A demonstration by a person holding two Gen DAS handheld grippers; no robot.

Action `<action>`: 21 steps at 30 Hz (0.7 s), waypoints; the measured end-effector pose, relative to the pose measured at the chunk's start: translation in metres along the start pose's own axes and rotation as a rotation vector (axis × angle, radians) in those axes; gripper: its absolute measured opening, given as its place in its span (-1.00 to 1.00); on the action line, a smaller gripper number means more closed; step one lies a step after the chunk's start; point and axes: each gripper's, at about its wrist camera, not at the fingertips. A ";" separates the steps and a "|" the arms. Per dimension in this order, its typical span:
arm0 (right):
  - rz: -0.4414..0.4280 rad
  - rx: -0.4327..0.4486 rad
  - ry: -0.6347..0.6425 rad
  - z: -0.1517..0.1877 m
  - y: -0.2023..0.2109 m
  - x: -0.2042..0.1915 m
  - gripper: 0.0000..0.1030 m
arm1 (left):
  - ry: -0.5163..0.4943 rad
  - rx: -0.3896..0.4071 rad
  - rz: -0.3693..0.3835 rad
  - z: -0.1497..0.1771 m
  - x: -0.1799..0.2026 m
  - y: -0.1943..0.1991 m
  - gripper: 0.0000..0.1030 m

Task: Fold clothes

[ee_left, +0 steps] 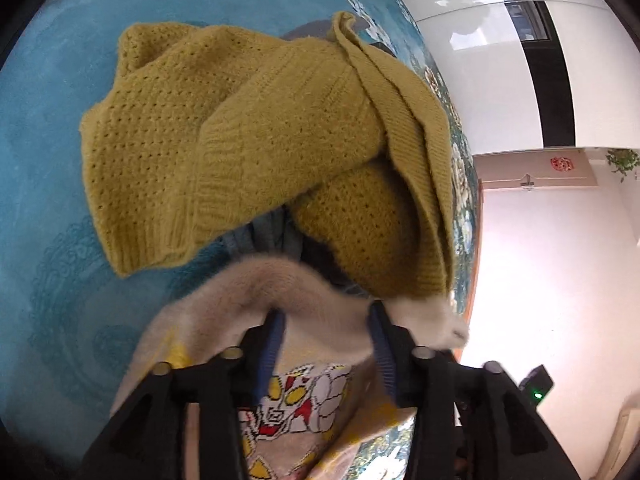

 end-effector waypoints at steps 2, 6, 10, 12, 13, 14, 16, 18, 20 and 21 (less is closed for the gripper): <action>0.014 -0.020 -0.011 -0.003 -0.010 0.000 -0.71 | 0.003 -0.012 0.035 0.003 0.003 0.002 0.30; 0.041 -0.044 -0.007 -0.006 -0.021 -0.002 -0.71 | -0.042 -0.017 0.055 0.013 0.013 0.013 0.44; 0.070 -0.055 0.003 -0.008 -0.022 -0.005 -0.56 | -0.086 0.002 0.068 0.027 0.017 0.037 0.49; 0.098 -0.054 -0.005 -0.007 -0.019 -0.004 -0.19 | -0.122 0.016 0.057 0.035 0.021 0.051 0.51; 0.101 -0.053 -0.017 -0.006 -0.016 -0.002 -0.13 | -0.141 0.025 0.050 0.040 0.023 0.058 0.52; 0.104 -0.052 -0.029 -0.006 -0.013 0.000 -0.01 | -0.158 0.034 0.041 0.042 0.023 0.067 0.52; 0.097 -0.050 -0.052 -0.003 -0.004 0.004 0.23 | -0.187 0.054 0.019 0.047 0.021 0.083 0.54; 0.077 -0.031 -0.063 0.003 0.011 0.007 0.41 | -0.199 0.075 -0.001 0.049 0.006 0.104 0.54; 0.062 0.000 -0.071 0.012 0.030 0.009 0.45 | -0.214 0.096 -0.028 0.053 -0.009 0.122 0.55; 0.055 0.016 -0.075 0.017 0.040 0.010 0.46 | -0.228 0.103 -0.053 0.055 -0.016 0.122 0.56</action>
Point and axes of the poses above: each gripper's, at about its wrist camera, not at the fingertips, and y roughly against the way its jaws point, x to its right, z to its underside, and after that the axes turned 1 degree about -x, right-handed
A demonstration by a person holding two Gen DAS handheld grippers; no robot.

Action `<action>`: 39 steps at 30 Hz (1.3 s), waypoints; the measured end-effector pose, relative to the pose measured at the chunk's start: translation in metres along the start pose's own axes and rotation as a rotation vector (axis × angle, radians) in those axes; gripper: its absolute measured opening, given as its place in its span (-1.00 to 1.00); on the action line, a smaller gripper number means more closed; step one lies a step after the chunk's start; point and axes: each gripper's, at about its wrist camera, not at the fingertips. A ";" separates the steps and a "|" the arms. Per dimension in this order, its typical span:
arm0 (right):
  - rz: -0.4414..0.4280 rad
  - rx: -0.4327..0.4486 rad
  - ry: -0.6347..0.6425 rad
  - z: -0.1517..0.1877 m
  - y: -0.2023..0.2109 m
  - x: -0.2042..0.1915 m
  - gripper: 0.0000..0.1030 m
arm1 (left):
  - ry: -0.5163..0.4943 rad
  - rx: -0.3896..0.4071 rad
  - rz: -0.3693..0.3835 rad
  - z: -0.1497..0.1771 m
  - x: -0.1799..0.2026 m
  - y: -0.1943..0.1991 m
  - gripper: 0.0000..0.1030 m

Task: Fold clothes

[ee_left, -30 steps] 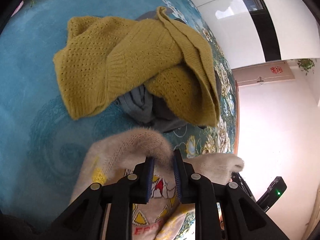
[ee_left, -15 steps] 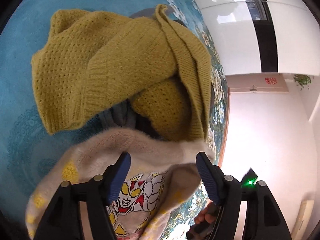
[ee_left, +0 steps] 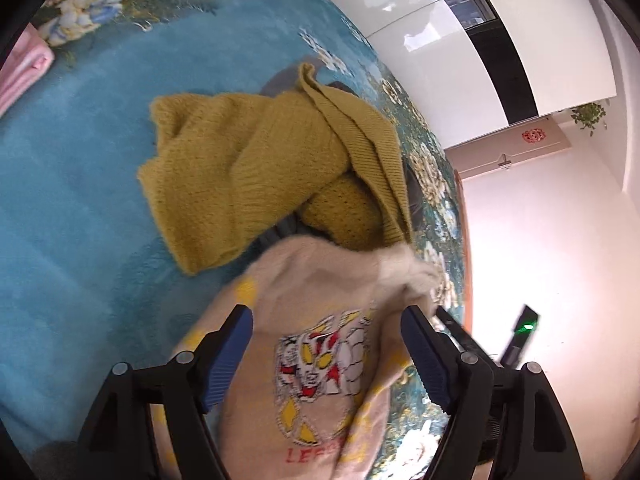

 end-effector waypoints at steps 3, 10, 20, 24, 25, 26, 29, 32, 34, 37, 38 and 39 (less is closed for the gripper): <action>-0.030 0.046 -0.033 0.019 0.031 0.007 0.48 | -0.055 0.018 -0.102 0.012 -0.019 -0.003 0.57; -0.065 0.022 -0.065 0.088 0.061 0.013 0.57 | -0.098 -0.078 -0.280 0.042 -0.044 -0.026 0.58; -0.123 -0.033 -0.034 0.124 0.057 0.002 0.57 | -0.121 -0.259 -0.475 0.051 -0.037 -0.081 0.55; -0.151 -0.028 -0.031 0.121 0.056 -0.001 0.57 | -0.137 -0.286 -0.503 0.051 -0.034 -0.089 0.54; -0.155 -0.026 -0.031 0.121 0.056 -0.001 0.57 | -0.139 -0.289 -0.514 0.051 -0.035 -0.091 0.41; -0.156 -0.026 -0.031 0.120 0.055 -0.002 0.57 | -0.137 -0.296 -0.525 0.051 -0.036 -0.093 0.25; -0.157 -0.040 -0.038 0.120 0.048 0.000 0.57 | -0.103 -0.307 -0.540 0.047 -0.043 -0.096 -0.53; -0.163 -0.066 -0.061 0.123 0.040 0.005 0.57 | -0.048 -0.301 -0.483 0.035 -0.052 -0.091 -0.69; -0.162 -0.083 -0.071 0.125 0.034 0.009 0.57 | -0.037 -0.286 -0.487 0.023 -0.056 -0.087 -0.77; -0.160 -0.098 -0.089 0.125 0.027 0.016 0.57 | -0.049 -0.246 -0.545 -0.003 -0.061 -0.080 -0.79; -0.160 -0.099 -0.094 0.125 0.025 0.018 0.57 | -0.058 -0.234 -0.562 -0.012 -0.061 -0.077 -0.79; -0.159 -0.100 -0.097 0.125 0.024 0.020 0.57 | -0.071 -0.222 -0.579 -0.021 -0.059 -0.076 -0.79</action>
Point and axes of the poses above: each gripper's, at about its wrist camera, not at the fingertips, and y roughly against the way its jaws point, x to its right, z to its underside, and after that the axes turned 1 degree about -x, right-handed
